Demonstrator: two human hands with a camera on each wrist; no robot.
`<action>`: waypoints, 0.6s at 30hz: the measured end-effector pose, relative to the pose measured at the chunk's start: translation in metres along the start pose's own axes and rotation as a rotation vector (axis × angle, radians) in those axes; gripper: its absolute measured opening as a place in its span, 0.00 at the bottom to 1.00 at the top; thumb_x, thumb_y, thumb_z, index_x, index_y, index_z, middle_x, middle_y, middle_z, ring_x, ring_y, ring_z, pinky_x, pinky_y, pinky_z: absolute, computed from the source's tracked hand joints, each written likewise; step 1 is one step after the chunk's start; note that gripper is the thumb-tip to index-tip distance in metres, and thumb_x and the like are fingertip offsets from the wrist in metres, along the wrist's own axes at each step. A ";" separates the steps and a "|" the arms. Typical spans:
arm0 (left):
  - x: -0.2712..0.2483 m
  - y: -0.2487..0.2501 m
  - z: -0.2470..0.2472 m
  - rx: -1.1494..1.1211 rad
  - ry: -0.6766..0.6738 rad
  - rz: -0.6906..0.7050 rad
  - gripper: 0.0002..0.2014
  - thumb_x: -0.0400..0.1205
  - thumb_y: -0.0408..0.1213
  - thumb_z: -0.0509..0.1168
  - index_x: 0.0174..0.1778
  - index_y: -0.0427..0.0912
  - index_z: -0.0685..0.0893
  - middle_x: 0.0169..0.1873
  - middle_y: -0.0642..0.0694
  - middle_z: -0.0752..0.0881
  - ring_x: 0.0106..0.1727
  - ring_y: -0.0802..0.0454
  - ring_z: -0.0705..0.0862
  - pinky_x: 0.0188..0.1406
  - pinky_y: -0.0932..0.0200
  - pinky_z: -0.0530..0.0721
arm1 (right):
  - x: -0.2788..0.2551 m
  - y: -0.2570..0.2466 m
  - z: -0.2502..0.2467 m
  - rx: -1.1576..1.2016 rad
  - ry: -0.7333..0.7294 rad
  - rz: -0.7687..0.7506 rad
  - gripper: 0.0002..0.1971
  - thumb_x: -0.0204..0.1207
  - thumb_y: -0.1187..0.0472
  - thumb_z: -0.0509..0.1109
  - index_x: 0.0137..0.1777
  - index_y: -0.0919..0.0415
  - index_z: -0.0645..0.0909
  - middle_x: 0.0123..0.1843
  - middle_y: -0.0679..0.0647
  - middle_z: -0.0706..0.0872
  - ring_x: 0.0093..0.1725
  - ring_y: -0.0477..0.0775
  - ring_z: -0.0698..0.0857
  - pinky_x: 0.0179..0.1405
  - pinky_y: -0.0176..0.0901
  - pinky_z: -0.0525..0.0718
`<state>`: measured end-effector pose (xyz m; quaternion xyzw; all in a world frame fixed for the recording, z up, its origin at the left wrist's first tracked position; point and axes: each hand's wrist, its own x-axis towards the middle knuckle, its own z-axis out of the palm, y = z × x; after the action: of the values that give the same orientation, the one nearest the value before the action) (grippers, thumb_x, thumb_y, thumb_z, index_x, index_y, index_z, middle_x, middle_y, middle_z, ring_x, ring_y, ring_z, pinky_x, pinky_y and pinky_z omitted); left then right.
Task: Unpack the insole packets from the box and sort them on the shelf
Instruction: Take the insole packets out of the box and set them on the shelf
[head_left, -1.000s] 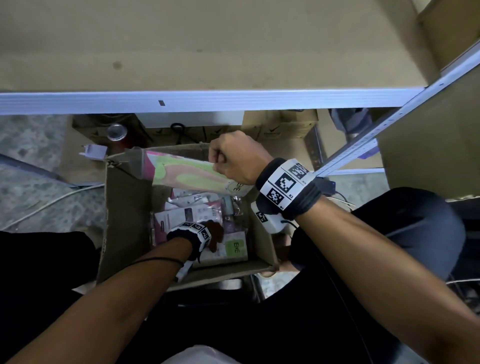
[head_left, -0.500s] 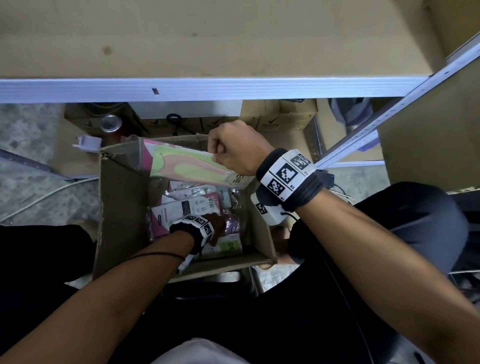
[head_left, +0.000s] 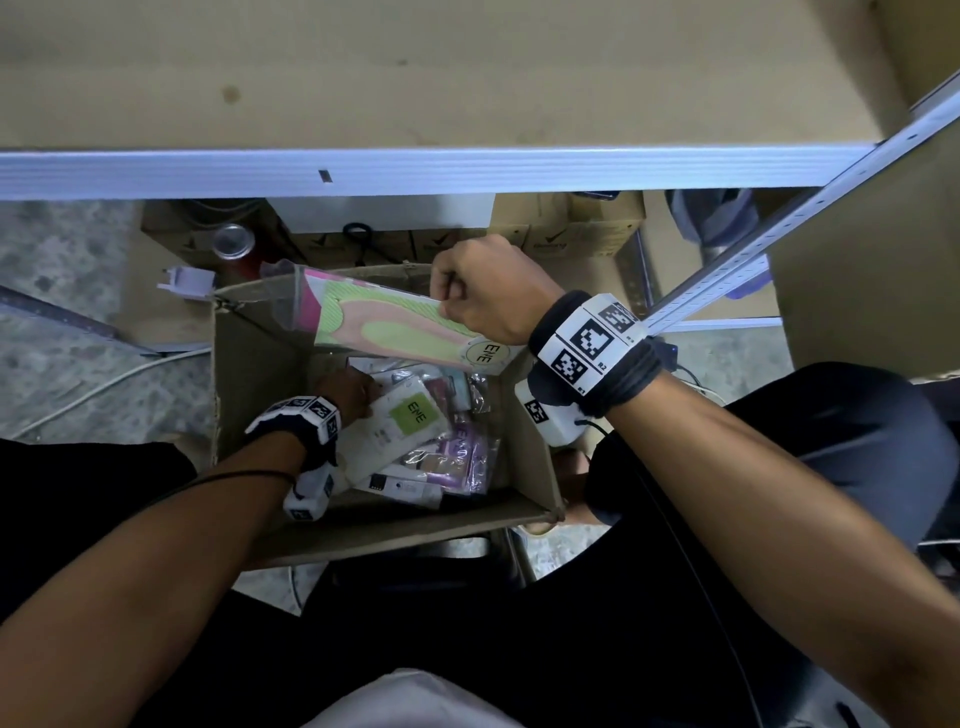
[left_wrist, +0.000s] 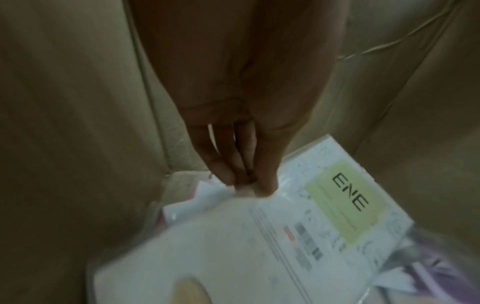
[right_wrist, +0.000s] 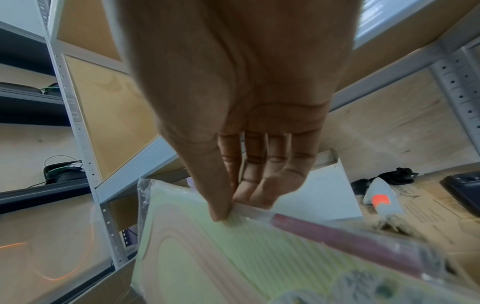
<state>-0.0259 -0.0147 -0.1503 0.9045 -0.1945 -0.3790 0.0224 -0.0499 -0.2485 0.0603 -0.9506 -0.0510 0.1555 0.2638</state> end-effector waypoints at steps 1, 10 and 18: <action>0.001 -0.003 0.001 -0.019 0.007 -0.001 0.18 0.83 0.34 0.70 0.69 0.37 0.85 0.71 0.38 0.82 0.73 0.41 0.79 0.74 0.52 0.72 | 0.001 0.000 0.000 0.000 -0.002 0.001 0.04 0.74 0.66 0.73 0.44 0.56 0.86 0.40 0.48 0.86 0.44 0.52 0.86 0.47 0.53 0.89; 0.007 -0.005 0.002 -0.131 -0.015 0.061 0.16 0.83 0.28 0.67 0.67 0.33 0.83 0.71 0.35 0.81 0.72 0.39 0.80 0.70 0.52 0.76 | 0.005 0.005 0.007 0.011 0.001 0.005 0.03 0.74 0.63 0.75 0.42 0.54 0.86 0.39 0.46 0.86 0.42 0.48 0.86 0.47 0.50 0.89; -0.001 -0.009 0.005 -0.161 0.039 0.051 0.14 0.82 0.26 0.67 0.64 0.32 0.84 0.64 0.34 0.85 0.65 0.39 0.84 0.61 0.56 0.79 | 0.013 0.004 0.010 -0.020 -0.037 -0.018 0.03 0.75 0.63 0.75 0.43 0.54 0.85 0.40 0.47 0.86 0.44 0.50 0.86 0.47 0.51 0.89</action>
<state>-0.0272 -0.0055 -0.1544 0.9017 -0.1859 -0.3749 0.1085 -0.0406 -0.2445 0.0469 -0.9497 -0.0658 0.1702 0.2547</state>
